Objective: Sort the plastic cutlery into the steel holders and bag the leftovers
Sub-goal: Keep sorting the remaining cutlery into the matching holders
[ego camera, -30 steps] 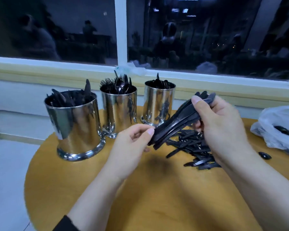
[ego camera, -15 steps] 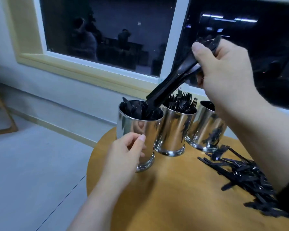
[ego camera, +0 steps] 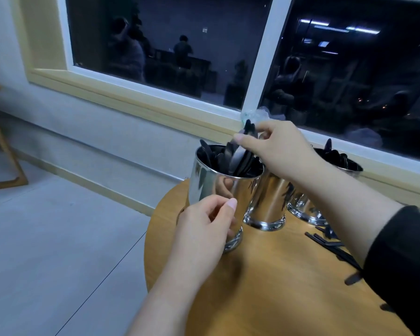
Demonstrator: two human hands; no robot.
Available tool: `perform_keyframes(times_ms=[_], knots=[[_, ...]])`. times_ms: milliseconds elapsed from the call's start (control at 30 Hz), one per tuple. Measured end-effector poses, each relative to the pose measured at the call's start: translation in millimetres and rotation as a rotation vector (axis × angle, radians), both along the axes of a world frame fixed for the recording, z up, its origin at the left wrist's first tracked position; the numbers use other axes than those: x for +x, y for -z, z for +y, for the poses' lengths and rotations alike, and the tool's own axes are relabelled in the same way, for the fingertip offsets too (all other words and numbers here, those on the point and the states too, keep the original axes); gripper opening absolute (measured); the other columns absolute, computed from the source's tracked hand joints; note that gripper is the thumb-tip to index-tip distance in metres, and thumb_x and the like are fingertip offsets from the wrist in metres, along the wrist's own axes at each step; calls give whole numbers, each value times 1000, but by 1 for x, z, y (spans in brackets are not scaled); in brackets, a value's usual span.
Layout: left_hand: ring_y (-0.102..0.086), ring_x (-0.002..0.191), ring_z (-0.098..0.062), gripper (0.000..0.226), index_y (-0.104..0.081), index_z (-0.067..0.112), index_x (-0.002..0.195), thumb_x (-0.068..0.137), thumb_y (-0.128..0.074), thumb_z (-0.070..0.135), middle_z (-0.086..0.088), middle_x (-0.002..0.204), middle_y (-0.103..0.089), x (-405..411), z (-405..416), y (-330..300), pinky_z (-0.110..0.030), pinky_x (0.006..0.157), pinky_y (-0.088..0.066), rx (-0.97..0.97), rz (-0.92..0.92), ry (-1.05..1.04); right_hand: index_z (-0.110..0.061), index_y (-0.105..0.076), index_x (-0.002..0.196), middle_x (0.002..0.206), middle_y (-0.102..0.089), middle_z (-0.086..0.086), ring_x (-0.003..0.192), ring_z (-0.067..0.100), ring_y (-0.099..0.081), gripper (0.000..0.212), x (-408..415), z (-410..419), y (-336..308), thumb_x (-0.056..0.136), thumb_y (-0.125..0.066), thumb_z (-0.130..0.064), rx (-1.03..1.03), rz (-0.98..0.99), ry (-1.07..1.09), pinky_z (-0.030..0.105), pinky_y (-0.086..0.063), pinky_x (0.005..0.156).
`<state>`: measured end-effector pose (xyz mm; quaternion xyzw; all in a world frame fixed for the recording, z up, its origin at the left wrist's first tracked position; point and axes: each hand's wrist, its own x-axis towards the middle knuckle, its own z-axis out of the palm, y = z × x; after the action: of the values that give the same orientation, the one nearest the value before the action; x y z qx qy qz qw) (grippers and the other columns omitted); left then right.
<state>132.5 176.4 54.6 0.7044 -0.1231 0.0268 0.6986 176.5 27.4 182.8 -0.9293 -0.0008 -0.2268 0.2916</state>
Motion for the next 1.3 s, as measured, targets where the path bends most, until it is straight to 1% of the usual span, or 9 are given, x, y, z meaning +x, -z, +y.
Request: perform_keyframes(times_ms=[133,233,333,433,600,733,967,1167,1300], knots=[[-69,69,-14,22,-72,35,84,101,-58,35,8,74,-72,1,-1,1,-40,68,-57,-19,6,12,-15,-69,112,86,-69,5,62,3,-51,37,-5,0,-3,106,-42,-40,-26,-107,-14,25,-41,61],[-69,68,-11,22,-72,38,84,101,-58,37,9,74,-72,-1,-3,2,-40,68,-57,-13,-5,21,-22,-72,115,96,-72,8,79,13,-62,39,-9,-3,-2,108,-37,-37,-106,0,-40,26,-48,72],[-69,66,-11,22,-71,36,83,101,-58,37,8,74,-72,-2,-5,2,-41,68,-58,-7,-21,22,-22,-73,109,100,-76,7,99,22,-69,37,-11,-9,5,108,-39,-36,-105,13,-103,42,-52,94],[-66,61,-12,24,-71,31,81,101,-59,36,4,72,-71,-4,-10,3,-41,67,-57,-2,-20,27,-24,-75,105,97,-76,-4,97,13,-69,33,-26,-21,3,107,-43,-32,15,-144,-59,30,-52,92],[-69,65,-14,24,-69,29,81,101,-58,37,7,74,-71,-16,-32,4,-44,71,-58,96,-57,85,-28,-74,98,90,-75,-6,65,10,-62,28,-79,-66,20,106,-48,-31,99,-209,-8,22,-50,59],[-69,72,-18,24,-68,27,84,101,-57,40,4,77,-71,-34,-73,6,-44,72,-58,233,-107,159,-31,-73,94,87,-73,-13,80,13,-67,26,-142,-130,60,104,-49,-30,93,-171,108,39,-54,77],[-61,87,-13,17,-68,32,107,103,-55,42,13,93,-67,-46,-171,15,-36,83,-53,634,-271,280,-38,-68,91,89,-71,-19,93,6,-66,19,-231,-252,144,100,-55,-27,71,-117,398,29,-48,79],[-59,107,-15,21,-63,32,122,104,-54,38,13,116,-62,-35,-227,38,-40,92,-53,743,-371,240,-21,-73,103,101,-65,-18,101,3,-56,15,-240,-287,171,97,-61,-13,-86,-138,385,2,-32,93],[-54,121,-10,33,-57,31,137,105,-53,38,14,132,-58,-21,-248,43,-31,99,-46,749,-392,238,-18,-73,106,106,-64,-16,106,7,-57,16,-223,-305,170,98,-60,-15,-145,-189,338,28,-43,98]])
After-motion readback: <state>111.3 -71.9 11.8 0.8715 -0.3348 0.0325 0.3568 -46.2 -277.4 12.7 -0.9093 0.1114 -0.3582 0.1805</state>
